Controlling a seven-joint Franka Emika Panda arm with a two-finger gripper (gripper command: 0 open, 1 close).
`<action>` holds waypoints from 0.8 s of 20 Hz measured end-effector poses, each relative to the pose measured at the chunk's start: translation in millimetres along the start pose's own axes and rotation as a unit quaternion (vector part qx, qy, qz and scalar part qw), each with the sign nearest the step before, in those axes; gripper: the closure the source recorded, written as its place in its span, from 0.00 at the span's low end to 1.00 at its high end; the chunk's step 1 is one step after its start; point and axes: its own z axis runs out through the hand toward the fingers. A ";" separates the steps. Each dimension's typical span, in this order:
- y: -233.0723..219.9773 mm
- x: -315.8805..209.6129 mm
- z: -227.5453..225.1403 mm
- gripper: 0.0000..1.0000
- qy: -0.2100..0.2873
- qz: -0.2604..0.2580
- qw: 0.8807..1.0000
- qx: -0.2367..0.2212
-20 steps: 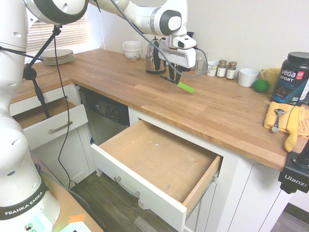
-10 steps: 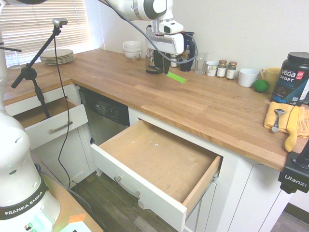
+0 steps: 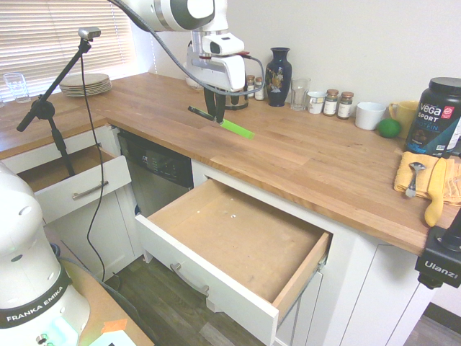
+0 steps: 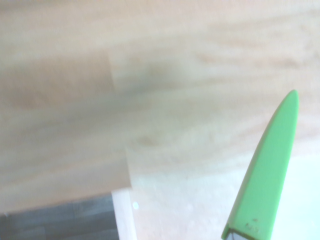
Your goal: Put scissor in the drawer
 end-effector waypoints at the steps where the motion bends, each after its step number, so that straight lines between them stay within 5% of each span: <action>1: 5.1 -1.6 2.6 1.00 -0.001 0.002 1.000 -0.001; 16: 72.4 -30.6 45.5 1.00 -0.011 0.019 1.000 -0.017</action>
